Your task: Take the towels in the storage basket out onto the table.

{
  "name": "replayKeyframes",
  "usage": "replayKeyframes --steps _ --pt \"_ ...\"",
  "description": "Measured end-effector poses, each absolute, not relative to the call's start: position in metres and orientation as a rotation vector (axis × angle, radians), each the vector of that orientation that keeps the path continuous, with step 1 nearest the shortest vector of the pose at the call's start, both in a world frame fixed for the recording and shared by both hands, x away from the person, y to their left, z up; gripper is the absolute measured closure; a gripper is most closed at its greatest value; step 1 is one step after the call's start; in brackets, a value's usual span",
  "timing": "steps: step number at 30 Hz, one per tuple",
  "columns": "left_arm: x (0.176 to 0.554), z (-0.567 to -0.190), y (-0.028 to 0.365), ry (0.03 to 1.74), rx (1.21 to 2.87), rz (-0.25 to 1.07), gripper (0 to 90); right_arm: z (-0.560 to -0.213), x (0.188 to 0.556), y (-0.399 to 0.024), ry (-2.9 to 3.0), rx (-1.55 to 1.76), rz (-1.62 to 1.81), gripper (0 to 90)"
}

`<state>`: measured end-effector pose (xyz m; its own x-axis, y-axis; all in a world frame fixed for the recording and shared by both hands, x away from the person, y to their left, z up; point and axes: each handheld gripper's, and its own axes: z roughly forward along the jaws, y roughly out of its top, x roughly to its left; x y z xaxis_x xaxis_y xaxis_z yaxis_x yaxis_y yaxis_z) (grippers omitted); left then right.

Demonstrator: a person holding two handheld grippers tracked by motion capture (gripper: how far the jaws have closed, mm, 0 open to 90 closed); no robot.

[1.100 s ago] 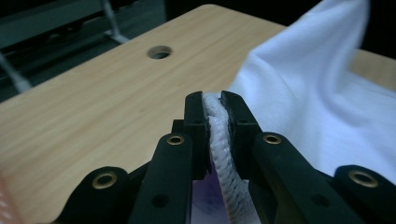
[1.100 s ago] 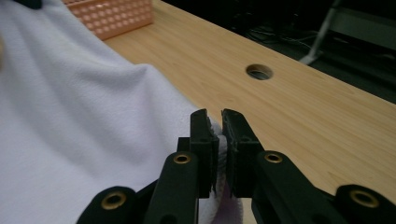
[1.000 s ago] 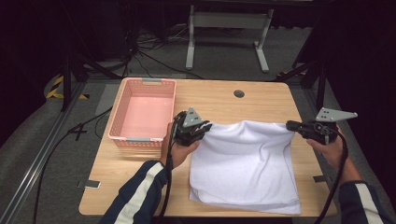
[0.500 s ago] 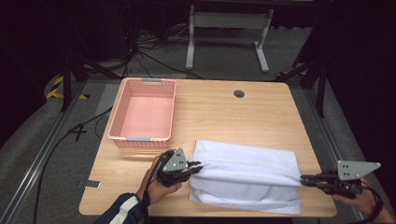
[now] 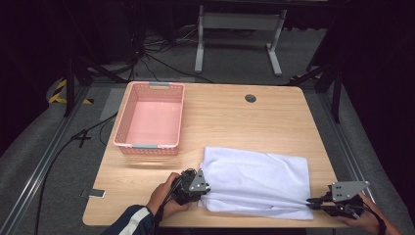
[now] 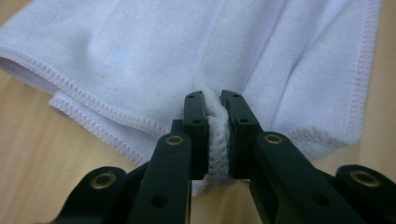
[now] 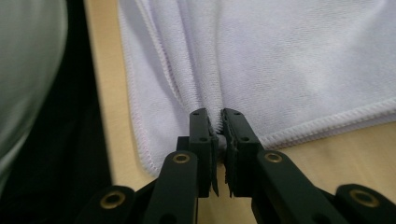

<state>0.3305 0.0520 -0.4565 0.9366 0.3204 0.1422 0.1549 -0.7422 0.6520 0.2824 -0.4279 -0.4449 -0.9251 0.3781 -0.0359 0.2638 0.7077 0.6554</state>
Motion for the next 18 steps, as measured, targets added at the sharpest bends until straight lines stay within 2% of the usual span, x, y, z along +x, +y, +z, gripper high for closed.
replayKeyframes --steps 4,9,11,13,14,15,18 --pt "0.34 -0.452 0.055 0.355 2.381 0.323 81.2 -0.443 0.295 -0.422 2.684 0.555 0.977 83.1" --pt "0.322 -0.432 0.069 0.266 2.286 0.291 80.7 -0.424 0.283 -0.43 2.651 0.469 1.116 81.4" --pt "0.315 -0.436 0.071 0.211 2.338 0.227 79.0 -0.421 0.276 -0.431 2.688 0.427 1.126 78.7" --pt "0.311 -0.441 0.071 0.213 2.372 0.212 74.6 -0.424 0.271 -0.429 2.758 0.385 1.094 72.9" --pt "0.31 -0.447 0.071 0.241 2.408 0.193 74.6 -0.424 0.271 -0.429 2.758 0.385 1.094 72.9" --pt "0.31 -0.452 0.072 0.283 2.416 0.179 69.0 -0.429 0.269 -0.426 2.789 0.391 1.023 67.9" --pt "0.312 -0.454 0.08 0.377 2.402 0.169 43.6 -0.43 0.269 -0.428 2.764 0.47 0.98 55.2"
